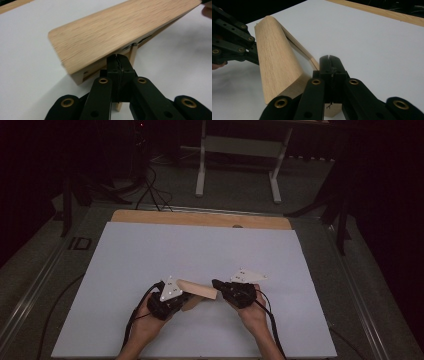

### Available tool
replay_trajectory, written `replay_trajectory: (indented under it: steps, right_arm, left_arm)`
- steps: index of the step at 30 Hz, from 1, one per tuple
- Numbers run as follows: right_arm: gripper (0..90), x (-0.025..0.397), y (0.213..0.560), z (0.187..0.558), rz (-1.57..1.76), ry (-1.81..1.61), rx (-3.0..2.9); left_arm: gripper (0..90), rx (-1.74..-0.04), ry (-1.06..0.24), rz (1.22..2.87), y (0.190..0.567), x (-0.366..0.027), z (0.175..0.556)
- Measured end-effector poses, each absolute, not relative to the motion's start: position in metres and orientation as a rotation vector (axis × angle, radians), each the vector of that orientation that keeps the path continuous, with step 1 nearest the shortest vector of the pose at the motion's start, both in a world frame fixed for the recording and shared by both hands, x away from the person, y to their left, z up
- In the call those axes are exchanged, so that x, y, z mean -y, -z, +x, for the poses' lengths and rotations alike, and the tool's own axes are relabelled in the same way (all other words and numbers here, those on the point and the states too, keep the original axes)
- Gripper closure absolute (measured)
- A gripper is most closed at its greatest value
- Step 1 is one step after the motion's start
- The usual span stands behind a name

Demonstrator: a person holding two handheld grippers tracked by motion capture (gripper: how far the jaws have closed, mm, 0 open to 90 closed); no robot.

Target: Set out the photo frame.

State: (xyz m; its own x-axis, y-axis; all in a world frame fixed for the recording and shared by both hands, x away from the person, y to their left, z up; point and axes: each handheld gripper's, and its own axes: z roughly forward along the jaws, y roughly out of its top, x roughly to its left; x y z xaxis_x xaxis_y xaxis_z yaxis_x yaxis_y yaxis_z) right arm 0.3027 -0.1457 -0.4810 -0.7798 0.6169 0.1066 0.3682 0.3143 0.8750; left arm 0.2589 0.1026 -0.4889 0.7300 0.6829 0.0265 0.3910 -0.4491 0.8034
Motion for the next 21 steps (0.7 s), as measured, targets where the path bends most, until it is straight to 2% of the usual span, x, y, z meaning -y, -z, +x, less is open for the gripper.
replay_trajectory:
  steps: [21]
  right_arm:
    - [89.9,0.1438,0.4814,0.2969,0.888,-1.437,-2.340]
  left_arm:
    - [89.4,-0.764,-0.416,2.102,0.4836,-0.0939,0.2581]
